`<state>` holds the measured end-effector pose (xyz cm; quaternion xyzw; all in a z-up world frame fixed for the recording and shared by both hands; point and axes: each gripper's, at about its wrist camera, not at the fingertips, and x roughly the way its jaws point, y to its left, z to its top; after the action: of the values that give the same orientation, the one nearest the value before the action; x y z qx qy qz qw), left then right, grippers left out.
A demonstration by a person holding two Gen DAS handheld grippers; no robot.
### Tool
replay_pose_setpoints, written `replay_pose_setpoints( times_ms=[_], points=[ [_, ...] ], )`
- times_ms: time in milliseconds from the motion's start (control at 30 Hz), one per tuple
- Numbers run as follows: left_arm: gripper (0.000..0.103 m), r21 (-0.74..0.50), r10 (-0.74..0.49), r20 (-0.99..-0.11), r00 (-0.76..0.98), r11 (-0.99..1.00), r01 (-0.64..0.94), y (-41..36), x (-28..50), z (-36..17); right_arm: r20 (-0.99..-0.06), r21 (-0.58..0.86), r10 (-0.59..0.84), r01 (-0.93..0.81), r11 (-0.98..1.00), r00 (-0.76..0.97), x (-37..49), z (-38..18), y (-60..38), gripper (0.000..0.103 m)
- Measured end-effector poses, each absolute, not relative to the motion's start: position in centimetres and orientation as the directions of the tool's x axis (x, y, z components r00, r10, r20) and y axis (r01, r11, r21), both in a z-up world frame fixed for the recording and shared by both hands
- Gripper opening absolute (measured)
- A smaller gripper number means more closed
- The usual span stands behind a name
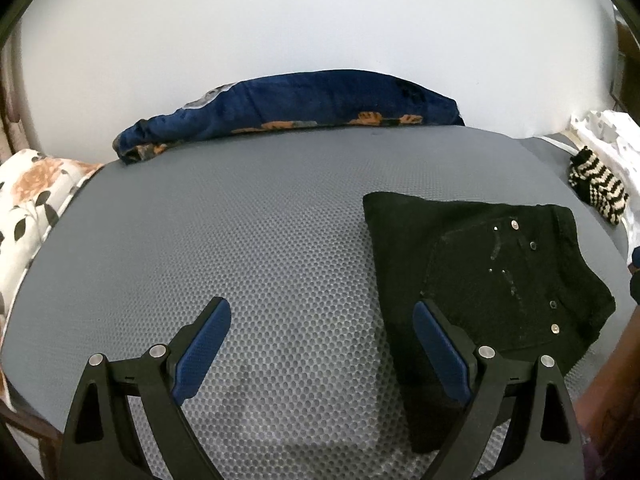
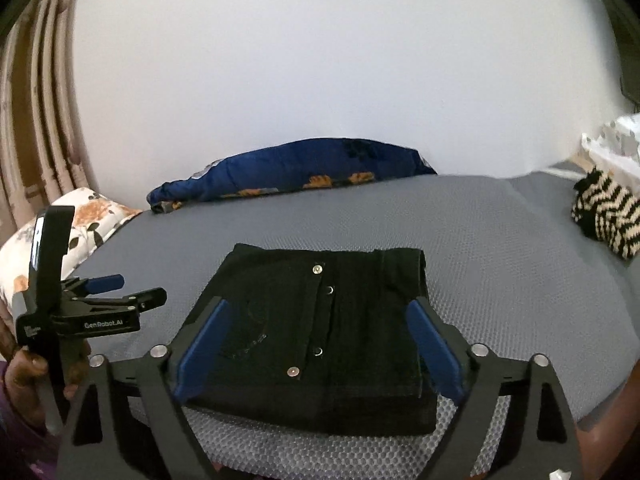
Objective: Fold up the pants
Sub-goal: 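Press the folded jeans stack flat with the right gripper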
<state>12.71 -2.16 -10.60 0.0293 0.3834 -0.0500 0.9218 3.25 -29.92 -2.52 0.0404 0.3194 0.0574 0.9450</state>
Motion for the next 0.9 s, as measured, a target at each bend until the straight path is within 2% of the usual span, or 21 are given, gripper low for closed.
replay_pose_setpoints(
  times_ms=[300, 567, 633, 900],
  points=[
    [0.093, 0.031, -0.066, -0.704, 0.707, 0.992, 0.124, -2.3, 12.4, -10.7, -0.599, 0.066, 0.136, -0.121, 0.991, 0.789, 3.2, -2.8, -28.8, 0.092],
    [0.093, 0.027, -0.09, -0.662, 0.744, 0.989, 0.144, -2.4, 11.8, -10.8, -0.618, 0.02, 0.09, -0.099, 0.995, 0.781, 3.4, -3.6, -28.7, 0.092],
    [0.093, 0.029, -0.098, -0.669, 0.736, 0.987, 0.157, -2.6, 11.9, -11.0, -0.62, 0.021, 0.082, -0.088, 0.996, 0.78, 3.3, -3.7, -28.9, 0.095],
    [0.093, 0.02, -0.121, -0.697, 0.706, 0.982, 0.188, -3.0, 12.0, -11.2, -0.637, 0.041, 0.067, -0.053, 0.998, 0.768, 3.8, -4.2, -29.8, 0.096]
  ],
)
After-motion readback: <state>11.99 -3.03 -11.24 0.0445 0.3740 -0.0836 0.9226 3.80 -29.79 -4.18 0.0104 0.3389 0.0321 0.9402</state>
